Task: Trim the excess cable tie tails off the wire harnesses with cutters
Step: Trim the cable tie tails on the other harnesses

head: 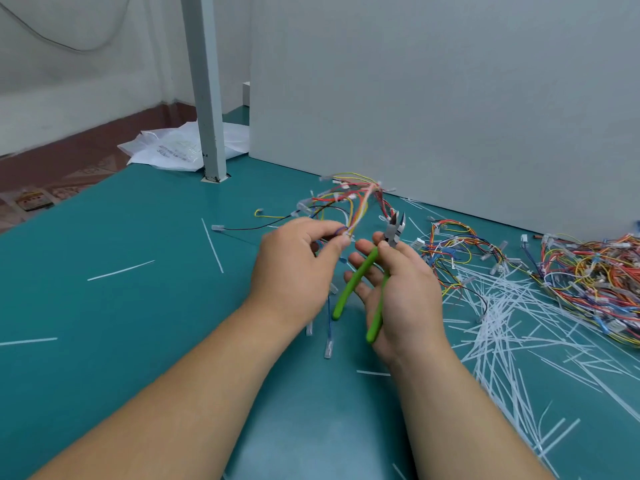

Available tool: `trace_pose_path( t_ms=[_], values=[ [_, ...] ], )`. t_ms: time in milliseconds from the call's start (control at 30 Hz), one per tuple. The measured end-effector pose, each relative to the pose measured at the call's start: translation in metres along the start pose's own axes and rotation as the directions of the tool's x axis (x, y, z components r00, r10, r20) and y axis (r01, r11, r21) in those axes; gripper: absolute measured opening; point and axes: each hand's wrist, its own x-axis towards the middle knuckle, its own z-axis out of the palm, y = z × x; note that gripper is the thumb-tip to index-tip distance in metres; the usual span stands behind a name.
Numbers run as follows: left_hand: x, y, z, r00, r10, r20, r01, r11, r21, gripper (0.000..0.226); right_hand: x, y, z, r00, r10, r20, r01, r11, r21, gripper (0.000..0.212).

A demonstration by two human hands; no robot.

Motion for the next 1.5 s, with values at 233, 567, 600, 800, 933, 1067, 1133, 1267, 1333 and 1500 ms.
trace_pose_path(
  t_ms=[233,567,600,800,933,1067,1133,1267,1333,1500],
  values=[
    [-0.012,0.003,0.005,0.927,0.312,0.208,-0.353,0.913,0.205,0.019,0.0,0.0,-0.003,0.988,-0.146,-0.041,0.144,0.989,-0.038,0.007],
    [0.015,-0.008,-0.012,0.941,-0.329,-0.083,0.327,0.944,-0.038,0.038,0.018,-0.016,-0.015,0.993,0.067,0.103,-0.115,0.795,0.596,0.02],
    [0.016,-0.009,-0.013,0.916,-0.399,-0.027,0.396,0.914,-0.086,0.042,0.018,-0.018,-0.017,0.991,0.056,0.12,-0.12,0.766,0.631,0.022],
    [0.011,-0.003,-0.01,0.858,-0.423,0.292,0.5,0.818,-0.285,0.038,0.02,-0.023,-0.025,0.985,0.022,0.17,-0.151,0.58,0.801,0.012],
    [0.007,-0.002,-0.011,0.814,-0.342,0.47,0.518,0.793,-0.32,0.021,0.022,-0.022,-0.027,0.99,0.004,0.142,-0.123,0.529,0.84,0.007],
    [0.008,-0.002,-0.011,0.853,-0.328,0.406,0.465,0.83,-0.308,0.019,0.026,-0.022,-0.03,0.994,0.023,0.107,-0.103,0.521,0.847,0.006],
    [0.009,0.0,-0.014,0.873,-0.338,0.353,0.45,0.836,-0.313,0.021,0.027,-0.022,-0.031,0.994,0.035,0.107,-0.109,0.519,0.848,0.007],
    [0.012,0.002,-0.019,0.903,-0.338,0.266,0.412,0.856,-0.312,0.016,0.029,-0.02,-0.032,0.992,0.039,0.122,-0.124,0.529,0.839,0.008],
    [0.014,0.005,-0.021,0.915,-0.326,0.237,0.394,0.85,-0.35,0.02,0.03,-0.019,-0.032,0.989,0.037,0.14,-0.139,0.523,0.841,0.009],
    [0.011,0.001,-0.018,0.978,-0.21,0.003,0.21,0.974,-0.085,0.035,0.027,-0.015,-0.027,0.983,0.057,0.174,-0.17,0.643,0.747,0.01]
  ],
)
